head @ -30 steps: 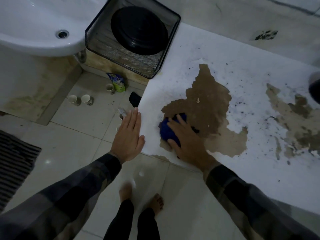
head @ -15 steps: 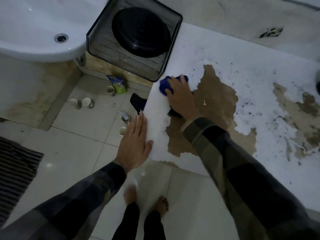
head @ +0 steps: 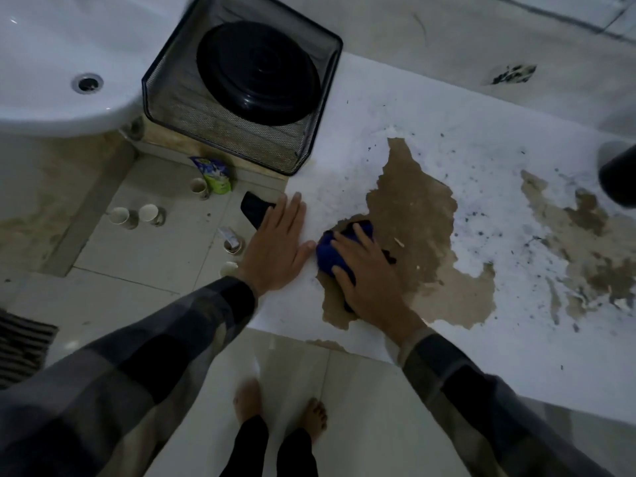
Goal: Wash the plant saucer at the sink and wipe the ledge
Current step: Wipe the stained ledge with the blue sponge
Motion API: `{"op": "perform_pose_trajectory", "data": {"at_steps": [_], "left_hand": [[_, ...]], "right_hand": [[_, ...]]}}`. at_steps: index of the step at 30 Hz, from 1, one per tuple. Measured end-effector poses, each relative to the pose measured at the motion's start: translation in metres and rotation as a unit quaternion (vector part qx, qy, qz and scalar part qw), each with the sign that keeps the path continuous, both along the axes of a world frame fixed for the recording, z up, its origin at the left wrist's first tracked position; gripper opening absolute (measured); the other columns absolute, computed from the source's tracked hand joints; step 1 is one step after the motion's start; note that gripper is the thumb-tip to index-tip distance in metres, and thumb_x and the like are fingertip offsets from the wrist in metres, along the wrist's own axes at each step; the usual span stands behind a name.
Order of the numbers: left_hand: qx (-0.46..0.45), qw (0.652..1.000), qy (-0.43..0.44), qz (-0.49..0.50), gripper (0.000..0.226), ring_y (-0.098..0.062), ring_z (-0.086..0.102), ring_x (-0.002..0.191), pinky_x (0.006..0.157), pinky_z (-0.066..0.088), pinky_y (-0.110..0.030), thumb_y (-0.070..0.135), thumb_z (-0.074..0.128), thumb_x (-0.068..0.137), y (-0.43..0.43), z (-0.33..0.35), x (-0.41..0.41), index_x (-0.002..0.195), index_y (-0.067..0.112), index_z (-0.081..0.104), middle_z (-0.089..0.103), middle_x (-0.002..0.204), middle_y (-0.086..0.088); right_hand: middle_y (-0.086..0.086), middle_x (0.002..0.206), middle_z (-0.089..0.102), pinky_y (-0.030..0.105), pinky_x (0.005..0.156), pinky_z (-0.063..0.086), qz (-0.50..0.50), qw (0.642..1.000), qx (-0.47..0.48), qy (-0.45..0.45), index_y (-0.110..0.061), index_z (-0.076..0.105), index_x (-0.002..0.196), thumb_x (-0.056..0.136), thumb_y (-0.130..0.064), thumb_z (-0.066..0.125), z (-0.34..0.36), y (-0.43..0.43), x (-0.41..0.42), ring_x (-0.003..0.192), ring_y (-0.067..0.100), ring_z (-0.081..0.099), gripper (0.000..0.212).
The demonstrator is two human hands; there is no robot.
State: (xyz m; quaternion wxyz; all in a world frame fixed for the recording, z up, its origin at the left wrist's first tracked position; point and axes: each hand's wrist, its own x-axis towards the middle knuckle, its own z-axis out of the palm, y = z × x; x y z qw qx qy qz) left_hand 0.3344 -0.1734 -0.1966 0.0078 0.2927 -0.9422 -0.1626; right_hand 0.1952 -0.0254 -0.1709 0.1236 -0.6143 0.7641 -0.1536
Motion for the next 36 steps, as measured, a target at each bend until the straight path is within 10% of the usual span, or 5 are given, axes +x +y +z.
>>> {"op": "perform_pose_trajectory", "data": {"at_steps": [13, 21, 36], "left_hand": [[0.031, 0.99, 0.024, 0.137, 0.071, -0.026, 0.002, 0.147, 0.118, -0.004, -0.038, 0.046, 0.016, 0.094, 0.073, 0.004, 0.04, 0.15, 0.004, 0.006, 0.003, 0.159, -0.013], [0.017, 0.991, 0.012, 0.129, 0.072, -0.028, -0.002, 0.147, 0.119, -0.004, -0.042, 0.045, 0.019, 0.093, 0.074, 0.004, 0.038, 0.15, 0.003, 0.005, 0.001, 0.159, -0.014], [0.012, 0.995, 0.013, 0.101, 0.071, -0.027, 0.002, 0.147, 0.119, -0.001, -0.044, 0.041, 0.021, 0.093, 0.074, 0.005, 0.037, 0.15, 0.004, 0.001, 0.002, 0.159, -0.013]], "right_hand": [[0.01, 0.144, 0.043, 0.048, 0.114, 0.021, -0.095, 0.995, 0.019, -0.005, -0.006, 0.044, 0.136, 0.099, -0.023, 0.04, 0.006, -0.117, -0.052, 0.14, 0.036, 0.023, 0.041], [0.007, 0.153, 0.03, 0.038, 0.117, 0.009, -0.166, 0.984, 0.058, 0.019, -0.013, 0.038, 0.142, 0.101, -0.029, 0.037, 0.031, -0.025, -0.077, 0.144, 0.027, 0.016, 0.044], [0.012, 0.137, 0.052, 0.044, 0.114, 0.02, 0.144, 0.989, 0.024, 0.034, -0.001, 0.054, 0.129, 0.095, -0.019, 0.043, 0.009, -0.074, -0.015, 0.137, 0.035, 0.034, 0.039]]}}
